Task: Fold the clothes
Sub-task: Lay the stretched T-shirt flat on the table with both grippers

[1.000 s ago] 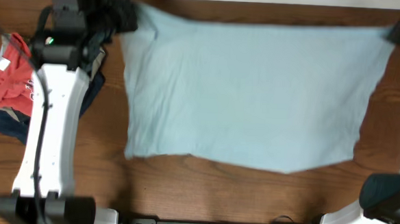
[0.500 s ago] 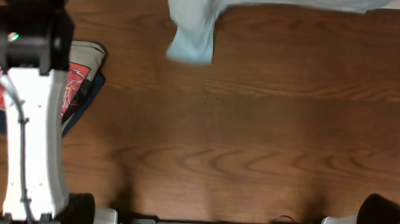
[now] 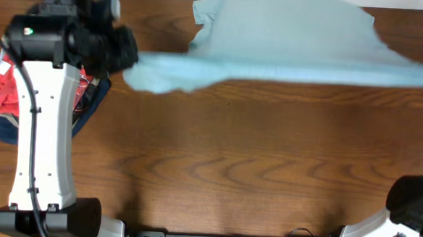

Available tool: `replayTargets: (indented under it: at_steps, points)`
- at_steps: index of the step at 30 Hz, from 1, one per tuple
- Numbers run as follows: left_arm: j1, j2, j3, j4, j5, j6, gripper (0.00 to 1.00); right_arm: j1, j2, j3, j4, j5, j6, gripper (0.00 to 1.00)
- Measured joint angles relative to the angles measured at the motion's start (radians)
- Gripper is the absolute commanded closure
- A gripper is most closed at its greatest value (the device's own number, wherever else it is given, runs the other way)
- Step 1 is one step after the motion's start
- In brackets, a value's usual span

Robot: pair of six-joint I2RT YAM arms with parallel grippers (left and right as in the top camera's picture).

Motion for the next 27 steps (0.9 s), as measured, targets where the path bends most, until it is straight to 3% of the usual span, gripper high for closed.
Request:
replayTargets:
  at_steps: [3, 7, 20, 27]
  points:
    - [-0.018, 0.000, -0.108, -0.028, -0.002, 0.001, 0.94, -0.002, 0.054, -0.017, -0.112, 0.032, 0.018, 0.99]
    - [-0.060, 0.000, -0.299, -0.032, -0.005, 0.001, 0.94, -0.008, 0.074, -0.116, -0.139, 0.058, 0.042, 0.99]
    - [-0.182, -0.020, -0.726, 0.000, -0.006, 0.001, 0.94, -0.023, 0.074, -0.539, -0.057, 0.056, 0.070, 0.99]
    - [-0.183, -0.175, -0.874, -0.002, -0.006, 0.000, 0.94, -0.052, 0.060, -0.636, -0.021, 0.054, 0.082, 0.99]
